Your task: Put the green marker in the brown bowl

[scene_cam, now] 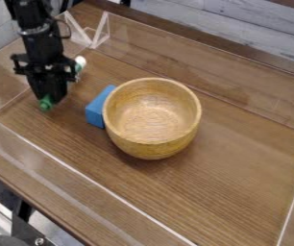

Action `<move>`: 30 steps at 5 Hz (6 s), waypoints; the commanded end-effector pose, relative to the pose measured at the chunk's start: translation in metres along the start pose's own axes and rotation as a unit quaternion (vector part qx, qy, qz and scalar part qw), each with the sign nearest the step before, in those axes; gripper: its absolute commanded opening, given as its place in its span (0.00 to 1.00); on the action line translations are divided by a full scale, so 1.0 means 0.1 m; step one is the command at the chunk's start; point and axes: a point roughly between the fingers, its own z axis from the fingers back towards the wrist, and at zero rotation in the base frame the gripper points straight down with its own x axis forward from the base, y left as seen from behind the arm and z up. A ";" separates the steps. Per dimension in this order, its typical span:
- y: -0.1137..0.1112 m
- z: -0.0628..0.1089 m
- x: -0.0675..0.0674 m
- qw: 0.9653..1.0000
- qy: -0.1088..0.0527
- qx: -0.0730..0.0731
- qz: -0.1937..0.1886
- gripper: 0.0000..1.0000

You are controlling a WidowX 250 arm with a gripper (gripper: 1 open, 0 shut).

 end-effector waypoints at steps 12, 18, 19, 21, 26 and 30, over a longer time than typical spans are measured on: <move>-0.05 0.43 0.25 0.996 -0.089 -0.001 -0.010 0.00; -1.01 0.77 -0.03 0.990 -0.096 -0.037 -0.098 0.00; -1.16 0.79 -0.08 0.988 -0.098 -0.040 -0.114 0.00; -1.41 0.79 -0.20 0.984 -0.100 -0.045 -0.143 0.00; -1.74 0.78 -0.33 0.977 -0.105 -0.046 -0.181 0.00; -1.89 0.66 -0.35 0.970 -0.113 -0.041 -0.209 0.00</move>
